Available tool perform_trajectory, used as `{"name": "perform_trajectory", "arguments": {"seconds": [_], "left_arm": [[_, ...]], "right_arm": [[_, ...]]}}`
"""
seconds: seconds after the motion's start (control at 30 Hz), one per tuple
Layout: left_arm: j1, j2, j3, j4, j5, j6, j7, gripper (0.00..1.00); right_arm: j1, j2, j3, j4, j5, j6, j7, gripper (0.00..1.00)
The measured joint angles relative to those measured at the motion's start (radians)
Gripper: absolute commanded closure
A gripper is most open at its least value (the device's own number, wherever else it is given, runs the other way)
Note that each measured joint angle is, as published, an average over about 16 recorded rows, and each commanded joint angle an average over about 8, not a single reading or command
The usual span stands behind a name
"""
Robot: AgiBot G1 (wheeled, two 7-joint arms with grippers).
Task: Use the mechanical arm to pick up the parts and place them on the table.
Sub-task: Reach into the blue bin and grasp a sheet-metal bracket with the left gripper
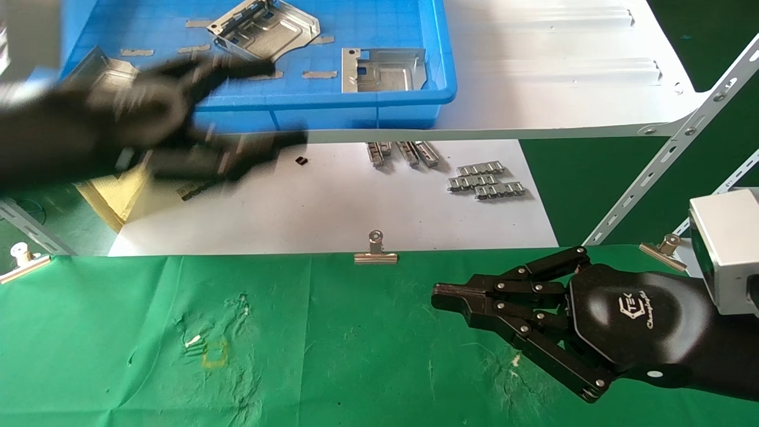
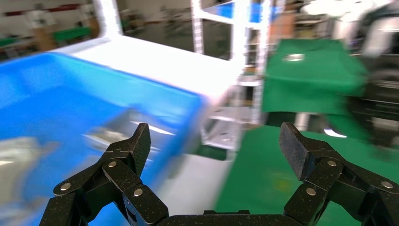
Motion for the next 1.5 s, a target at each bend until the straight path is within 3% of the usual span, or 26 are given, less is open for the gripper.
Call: {"name": "perform_trajectory", "arguments": {"seconds": [0.37, 0.6, 0.63, 0.67, 0.9, 1.5], "left_arm": [[-0.375, 0.264, 0.119, 0.532, 0.272, -0.251, 0.083, 0.03], [-0.493, 0.389, 0.166, 0.782, 0.375, -0.457, 0.121, 0.88], [-0.504, 0.402, 0.171, 0.806, 0.385, -0.48, 0.123, 0.98], [-0.513, 0.414, 0.175, 0.827, 0.394, -0.501, 0.124, 1.0], [-0.555, 0.462, 0.2, 0.917, 0.435, -0.571, 0.123, 1.0], [-0.594, 0.463, 0.234, 0.973, 0.484, -0.537, 0.103, 1.0]], "right_arm": [[0.0, 0.0, 0.0, 0.0, 0.0, 0.0, 0.0, 1.0], [0.0, 0.0, 0.0, 0.0, 0.0, 0.0, 0.0, 1.0], [0.0, 0.0, 0.0, 0.0, 0.0, 0.0, 0.0, 1.0], [0.0, 0.0, 0.0, 0.0, 0.0, 0.0, 0.0, 1.0], [0.0, 0.0, 0.0, 0.0, 0.0, 0.0, 0.0, 1.0], [0.0, 0.0, 0.0, 0.0, 0.0, 0.0, 0.0, 1.0]]}}
